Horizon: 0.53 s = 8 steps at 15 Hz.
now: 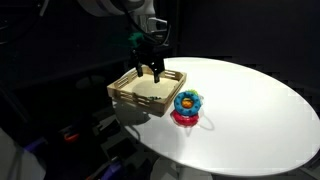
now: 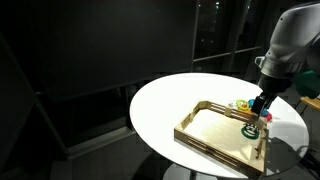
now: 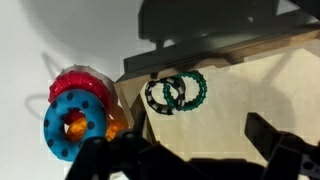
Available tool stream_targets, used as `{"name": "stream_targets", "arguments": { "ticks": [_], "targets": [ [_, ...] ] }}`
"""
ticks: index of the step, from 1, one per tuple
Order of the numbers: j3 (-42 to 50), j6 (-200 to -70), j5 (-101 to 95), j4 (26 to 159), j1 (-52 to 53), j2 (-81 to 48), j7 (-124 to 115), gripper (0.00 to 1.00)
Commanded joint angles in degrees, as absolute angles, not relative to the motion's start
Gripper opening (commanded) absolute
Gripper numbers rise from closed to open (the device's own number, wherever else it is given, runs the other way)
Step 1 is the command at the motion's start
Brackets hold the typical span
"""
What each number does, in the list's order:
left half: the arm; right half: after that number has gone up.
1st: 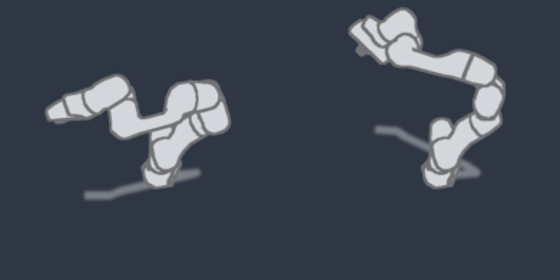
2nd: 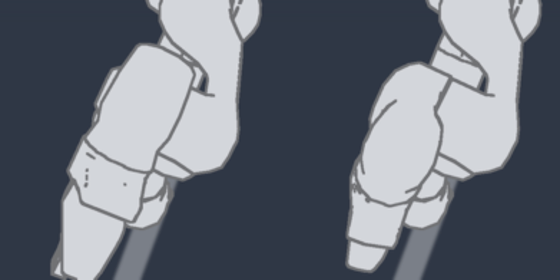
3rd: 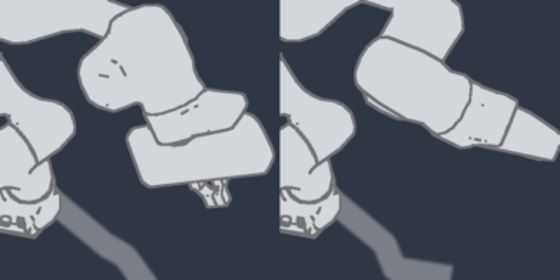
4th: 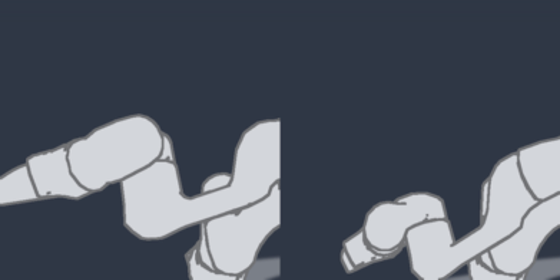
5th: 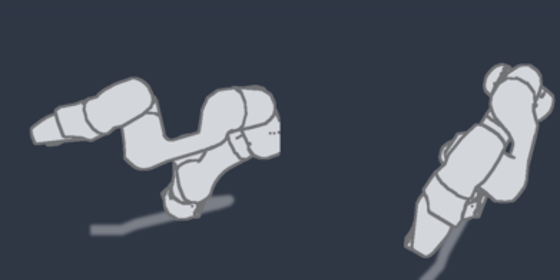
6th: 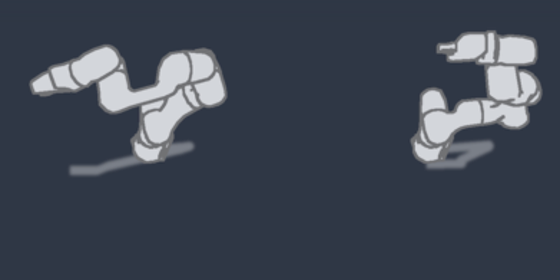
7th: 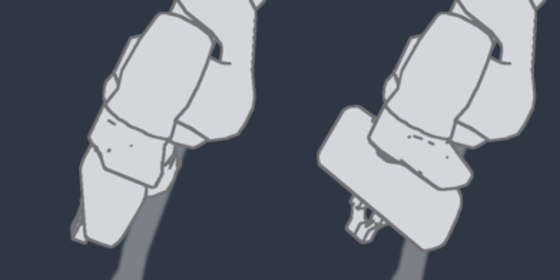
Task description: Move the green ring from the tray to the pile of rings on the table
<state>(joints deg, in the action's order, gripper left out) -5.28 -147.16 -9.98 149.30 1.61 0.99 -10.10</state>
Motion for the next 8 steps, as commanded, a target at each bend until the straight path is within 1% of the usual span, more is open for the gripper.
{"name": "stream_targets", "arguments": {
  "ticks": [1,8],
  "targets": [
    [-4.00,-149.22,-11.87,147.73,1.84,-3.29,-11.69,1.00],
    [-2.52,-153.40,-11.20,147.29,3.05,-9.16,-10.93,1.00]
  ]
}}
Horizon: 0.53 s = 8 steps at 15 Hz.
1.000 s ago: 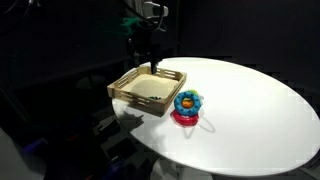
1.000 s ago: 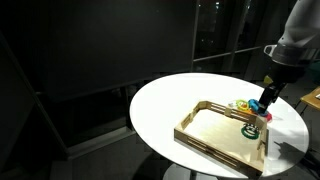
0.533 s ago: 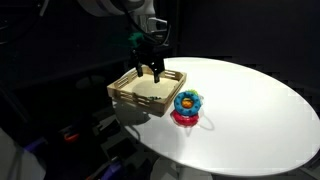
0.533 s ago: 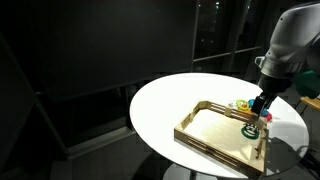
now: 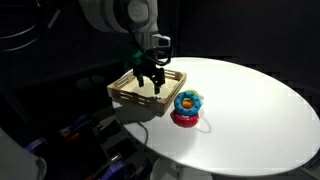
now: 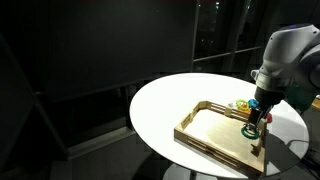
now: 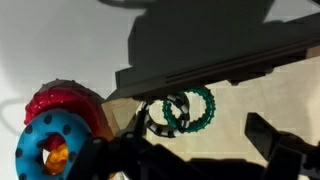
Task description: Move the green ring from the tray to the pile of rings on the table
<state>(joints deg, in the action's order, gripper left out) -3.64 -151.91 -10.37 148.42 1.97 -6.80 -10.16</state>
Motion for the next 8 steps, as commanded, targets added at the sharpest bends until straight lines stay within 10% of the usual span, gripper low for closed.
{"name": "stream_targets", "arguments": {
  "ticks": [1,8],
  "targets": [
    [-2.42,-153.83,-10.92,147.14,3.27,-9.86,-10.75,1.00],
    [-1.95,-156.26,-10.36,145.84,5.05,-13.44,-10.18,1.00]
  ]
}}
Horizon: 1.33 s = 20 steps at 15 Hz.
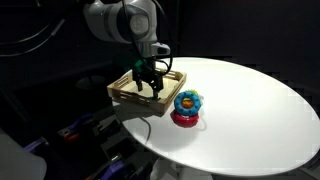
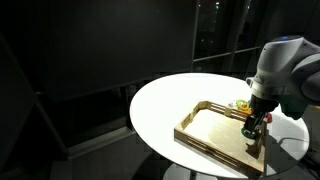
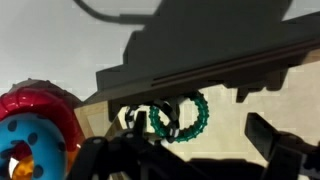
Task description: Move the green ring from the tray to the pile of rings on the table
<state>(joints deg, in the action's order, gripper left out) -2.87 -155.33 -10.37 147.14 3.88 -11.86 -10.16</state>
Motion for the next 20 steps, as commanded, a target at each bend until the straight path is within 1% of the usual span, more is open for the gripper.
{"name": "stream_targets", "arguments": {
  "ticks": [1,7,8,9,12,13,15,17,18,20],
  "targets": [
    [-1.81,-156.42,-10.42,145.65,5.30,-13.89,-10.22,1.00],
    [-0.71,-156.87,-10.88,145.04,6.34,-15.71,-10.39,1.00],
    [-0.58,-156.84,-10.86,144.96,6.43,-15.85,-10.39,0.84],
    [-0.41,-156.81,-10.87,144.86,6.57,-15.91,-10.45,0.73],
    [0.06,-156.65,-10.88,144.53,6.92,-15.77,-10.58,0.47],
    [0.12,-156.51,-10.82,144.40,6.96,-15.67,-10.60,0.41],
    [0.20,-156.38,-10.80,144.18,7.00,-15.65,-10.68,0.23],
    [0.19,-156.20,-10.62,144.15,6.96,-15.59,-10.62,0.08],
    [0.18,-156.09,-10.58,144.09,7.01,-15.50,-10.64,0.03],
    [0.10,-155.95,-10.48,144.13,7.02,-15.13,-10.58,0.00]
  ]
}}
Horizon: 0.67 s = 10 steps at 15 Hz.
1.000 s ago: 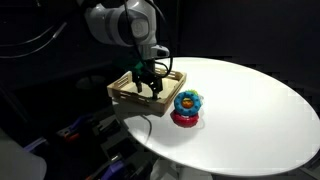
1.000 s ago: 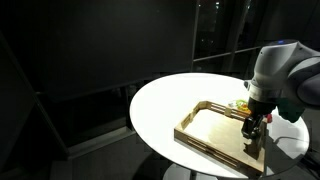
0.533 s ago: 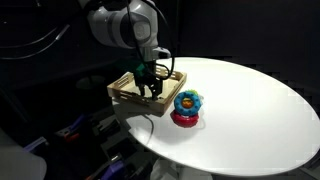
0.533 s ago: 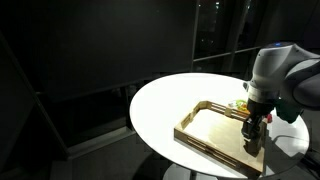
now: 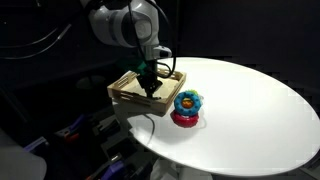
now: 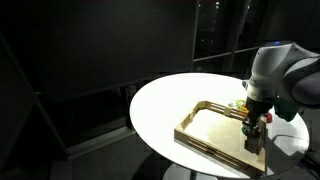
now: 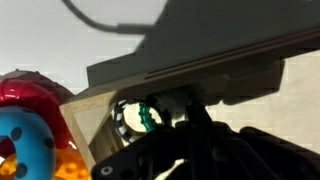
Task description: Move the green ring from the tray to the pile of rings on the table
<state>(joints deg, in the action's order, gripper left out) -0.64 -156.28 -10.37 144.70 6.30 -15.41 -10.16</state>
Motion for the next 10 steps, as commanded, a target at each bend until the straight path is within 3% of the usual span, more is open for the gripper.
{"name": "stream_targets", "arguments": {
  "ticks": [1,4,5,10],
  "targets": [
    [0.04,-155.90,-10.40,144.12,7.02,-15.00,-10.55,0.00],
    [0.02,-155.70,-10.47,144.11,7.08,-14.68,-10.53,0.03],
    [-0.04,-155.73,-10.34,144.16,7.00,-14.50,-10.40,0.24],
    [-0.15,-156.08,-10.07,144.12,6.76,-14.16,-10.14,0.59]
  ]
}}
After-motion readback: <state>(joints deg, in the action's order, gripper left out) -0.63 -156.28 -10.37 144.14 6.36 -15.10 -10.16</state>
